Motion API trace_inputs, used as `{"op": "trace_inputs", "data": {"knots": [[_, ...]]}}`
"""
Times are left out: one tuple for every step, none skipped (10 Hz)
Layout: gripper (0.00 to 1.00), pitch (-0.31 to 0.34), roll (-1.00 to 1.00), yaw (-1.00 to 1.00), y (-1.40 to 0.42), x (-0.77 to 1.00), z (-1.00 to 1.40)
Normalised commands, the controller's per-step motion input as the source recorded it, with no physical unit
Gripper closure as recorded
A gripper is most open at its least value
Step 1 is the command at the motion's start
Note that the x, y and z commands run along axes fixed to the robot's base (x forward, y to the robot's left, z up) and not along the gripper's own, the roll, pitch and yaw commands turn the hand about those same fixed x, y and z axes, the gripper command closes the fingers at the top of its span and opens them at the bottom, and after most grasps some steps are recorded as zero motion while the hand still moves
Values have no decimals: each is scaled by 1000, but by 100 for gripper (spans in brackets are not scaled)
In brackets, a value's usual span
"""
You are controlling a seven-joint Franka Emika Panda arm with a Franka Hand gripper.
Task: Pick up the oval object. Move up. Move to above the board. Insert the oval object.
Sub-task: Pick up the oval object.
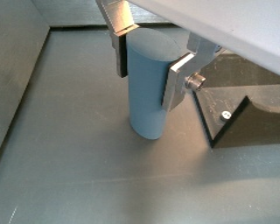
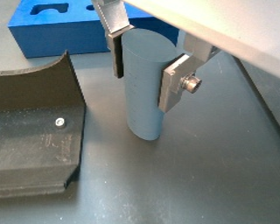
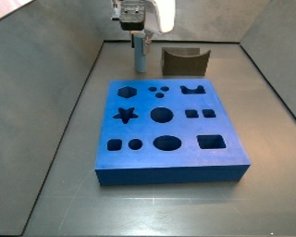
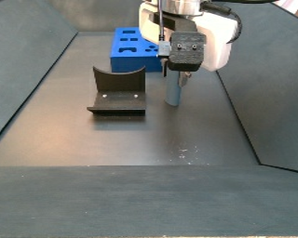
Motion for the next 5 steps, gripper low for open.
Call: {"op": "trace_inputs", "data": {"knots": [[100,0,0,0,0,0,0],[100,0,0,0,0,0,0],[100,0,0,0,0,0,0],[100,0,0,0,0,0,0],[100,0,0,0,0,0,0]]}}
